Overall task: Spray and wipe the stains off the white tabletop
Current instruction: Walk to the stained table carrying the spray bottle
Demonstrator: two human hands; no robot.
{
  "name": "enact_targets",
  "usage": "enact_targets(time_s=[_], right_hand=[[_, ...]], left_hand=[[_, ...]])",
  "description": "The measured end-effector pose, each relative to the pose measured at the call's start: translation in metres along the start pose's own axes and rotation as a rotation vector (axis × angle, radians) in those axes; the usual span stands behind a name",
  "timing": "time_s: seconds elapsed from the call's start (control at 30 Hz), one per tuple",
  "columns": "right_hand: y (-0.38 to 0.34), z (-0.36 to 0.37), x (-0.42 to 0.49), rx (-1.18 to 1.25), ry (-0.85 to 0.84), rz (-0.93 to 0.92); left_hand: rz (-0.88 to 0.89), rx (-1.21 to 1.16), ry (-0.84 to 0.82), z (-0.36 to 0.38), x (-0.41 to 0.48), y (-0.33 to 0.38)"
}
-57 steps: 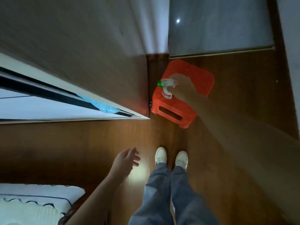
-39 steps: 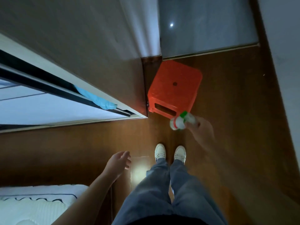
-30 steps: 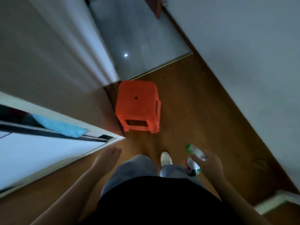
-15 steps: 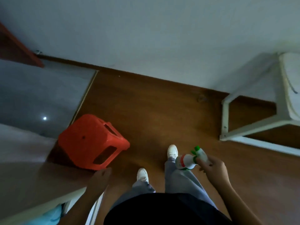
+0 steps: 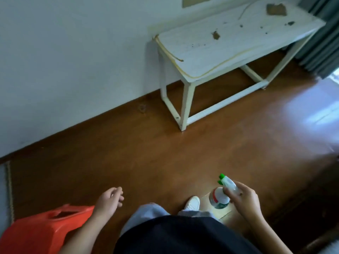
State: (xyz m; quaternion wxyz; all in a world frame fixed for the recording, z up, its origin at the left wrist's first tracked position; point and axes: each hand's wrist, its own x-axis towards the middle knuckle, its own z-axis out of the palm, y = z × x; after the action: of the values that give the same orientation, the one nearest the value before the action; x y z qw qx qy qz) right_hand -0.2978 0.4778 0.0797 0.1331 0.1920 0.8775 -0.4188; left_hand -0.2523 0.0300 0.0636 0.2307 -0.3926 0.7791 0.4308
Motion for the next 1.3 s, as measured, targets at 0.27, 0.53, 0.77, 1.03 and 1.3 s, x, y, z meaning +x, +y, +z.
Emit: enact_targets(time_s=[0.27, 0.53, 0.77, 1.03, 1.3], right_hand=[[0.063, -0.073, 0.046, 0.17, 0.235, 0.091], [0.092, -0.129, 0.091, 0.294, 0.369, 0.239], [0.118, -0.193, 0.108, 0.277, 0.54, 0.395], [0.169, -0.269, 0.154, 0.331, 0.623, 0.499], [0.202, -0.37, 0.266, 0.336, 0.519, 0.392]], left_hand=[[-0.035, 0.295, -0.125, 0.063, 0.02, 0.086], [0.061, 0.513, -0.26, 0.163, 0.076, 0.243], [0.312, 0.662, -0.439, 0.3, 0.076, 0.396], [0.528, 0.744, -0.544, 0.43, 0.047, 0.531], [0.348, 0.688, -0.378, 0.508, 0.044, 0.569]])
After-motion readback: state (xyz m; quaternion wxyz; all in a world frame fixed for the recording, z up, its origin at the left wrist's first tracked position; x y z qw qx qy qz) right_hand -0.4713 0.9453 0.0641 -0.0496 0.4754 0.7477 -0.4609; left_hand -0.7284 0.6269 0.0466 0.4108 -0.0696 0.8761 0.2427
